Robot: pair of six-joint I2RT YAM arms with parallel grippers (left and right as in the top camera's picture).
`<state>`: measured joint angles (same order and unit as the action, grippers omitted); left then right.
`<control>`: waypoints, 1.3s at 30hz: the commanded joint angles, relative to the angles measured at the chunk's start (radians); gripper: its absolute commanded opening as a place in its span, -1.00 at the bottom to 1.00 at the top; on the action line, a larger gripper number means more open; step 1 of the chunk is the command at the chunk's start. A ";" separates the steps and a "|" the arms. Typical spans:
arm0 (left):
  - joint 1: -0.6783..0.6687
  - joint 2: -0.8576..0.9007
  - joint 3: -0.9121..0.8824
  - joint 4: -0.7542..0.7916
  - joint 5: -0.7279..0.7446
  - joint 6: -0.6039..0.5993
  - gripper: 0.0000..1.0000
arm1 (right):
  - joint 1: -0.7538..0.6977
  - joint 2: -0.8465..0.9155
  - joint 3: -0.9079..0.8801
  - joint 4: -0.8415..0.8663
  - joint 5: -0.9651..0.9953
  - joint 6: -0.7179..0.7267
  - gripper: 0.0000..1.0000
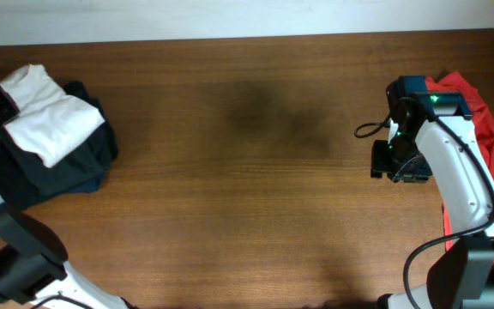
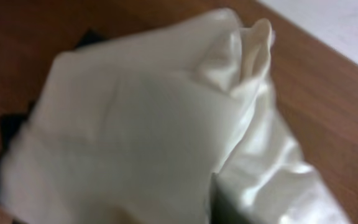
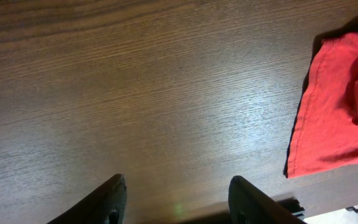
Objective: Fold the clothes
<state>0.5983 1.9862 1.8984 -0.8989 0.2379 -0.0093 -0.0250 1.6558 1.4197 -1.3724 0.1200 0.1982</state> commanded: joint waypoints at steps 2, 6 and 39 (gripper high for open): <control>0.018 0.034 0.018 0.017 0.000 -0.006 0.98 | -0.009 -0.015 0.014 -0.001 0.019 -0.006 0.15; 0.027 -0.008 0.061 0.013 0.002 -0.007 0.98 | -0.009 -0.015 0.014 -0.001 0.020 -0.006 0.22; -0.584 -0.296 -0.052 -0.661 -0.093 0.024 0.98 | -0.008 -0.352 -0.145 0.076 -0.286 -0.130 0.97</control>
<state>0.0097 1.8431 1.9400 -1.6226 0.1589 0.0067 -0.0265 1.4815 1.3403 -1.3449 -0.2073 0.0563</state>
